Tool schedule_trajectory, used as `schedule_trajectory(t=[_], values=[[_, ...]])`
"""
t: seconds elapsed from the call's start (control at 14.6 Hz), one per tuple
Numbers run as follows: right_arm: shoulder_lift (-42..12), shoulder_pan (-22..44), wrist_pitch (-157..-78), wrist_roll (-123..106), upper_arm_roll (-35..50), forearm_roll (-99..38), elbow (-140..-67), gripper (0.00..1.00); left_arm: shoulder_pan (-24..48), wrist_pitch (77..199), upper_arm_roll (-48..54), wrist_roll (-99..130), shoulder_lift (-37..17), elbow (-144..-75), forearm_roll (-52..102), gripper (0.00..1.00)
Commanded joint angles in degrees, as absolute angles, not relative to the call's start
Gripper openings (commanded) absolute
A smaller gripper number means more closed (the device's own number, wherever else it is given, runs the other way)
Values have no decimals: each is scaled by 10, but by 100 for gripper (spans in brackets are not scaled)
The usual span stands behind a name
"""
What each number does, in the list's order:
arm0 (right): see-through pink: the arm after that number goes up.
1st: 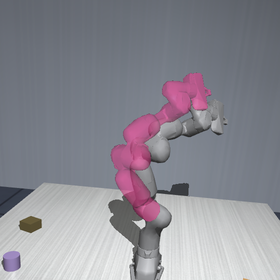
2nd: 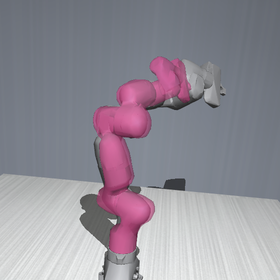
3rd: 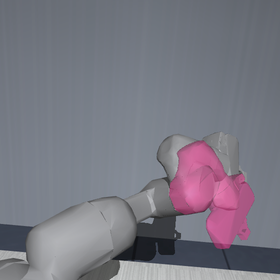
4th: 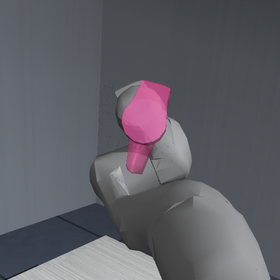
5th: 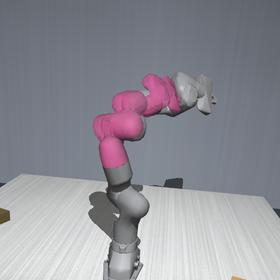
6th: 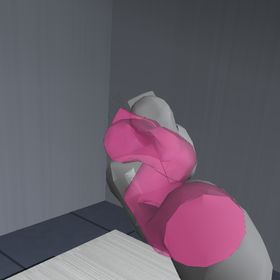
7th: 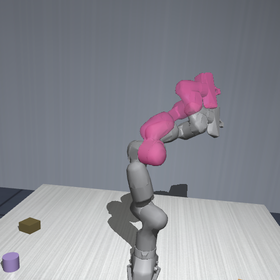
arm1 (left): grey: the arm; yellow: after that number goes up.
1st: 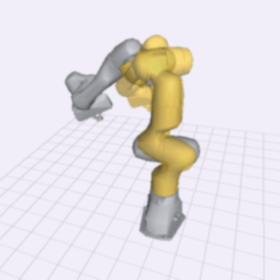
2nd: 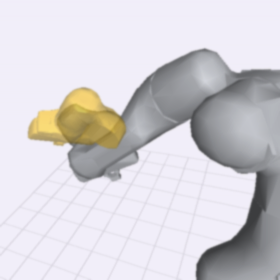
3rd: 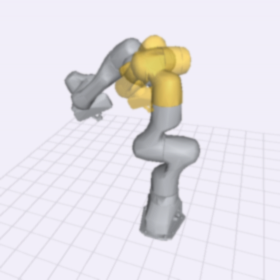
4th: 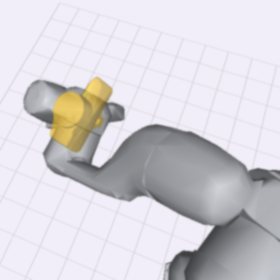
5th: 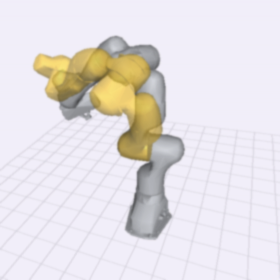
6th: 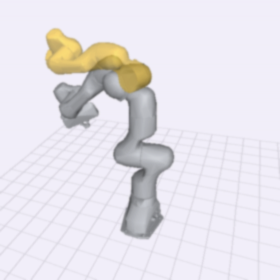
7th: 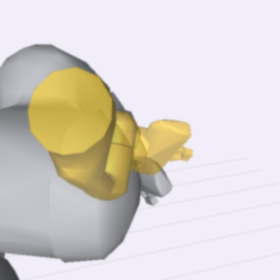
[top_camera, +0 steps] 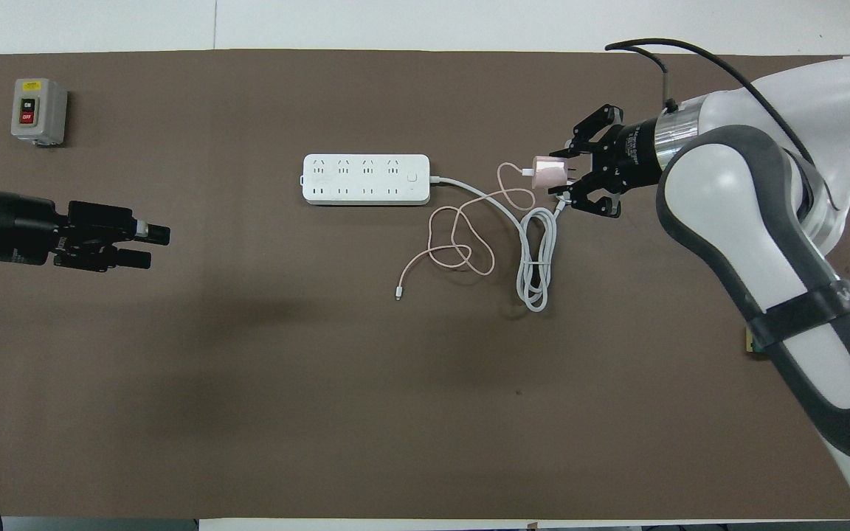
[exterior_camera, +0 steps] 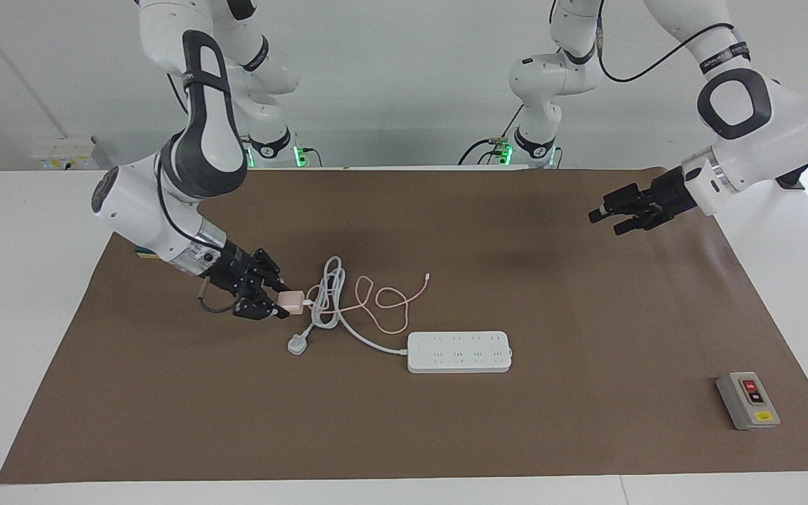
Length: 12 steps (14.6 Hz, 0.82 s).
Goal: Plug charger into power strip
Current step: 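Lift the charger with the right gripper while the left gripper reaches in, then carry the charger toward the left gripper above the power strip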
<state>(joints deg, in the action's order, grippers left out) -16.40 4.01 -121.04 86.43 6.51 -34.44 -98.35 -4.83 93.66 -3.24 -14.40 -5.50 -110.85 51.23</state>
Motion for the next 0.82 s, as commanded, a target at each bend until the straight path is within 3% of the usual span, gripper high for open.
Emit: schedule_trajectory(t=[0.0,0.55,0.75], values=[[-163,75,-1206,935,62,-316,-972,5,-60,941,-28,-158,-76,-1153,620,100],[-164,162,-1259,1042,62,-296,-962,3,-12,890,-22,-305,-191,-1158,864,100],[-171,201,-1282,1114,62,-276,-940,3,5,854,-22,-325,-249,-1113,907,100]])
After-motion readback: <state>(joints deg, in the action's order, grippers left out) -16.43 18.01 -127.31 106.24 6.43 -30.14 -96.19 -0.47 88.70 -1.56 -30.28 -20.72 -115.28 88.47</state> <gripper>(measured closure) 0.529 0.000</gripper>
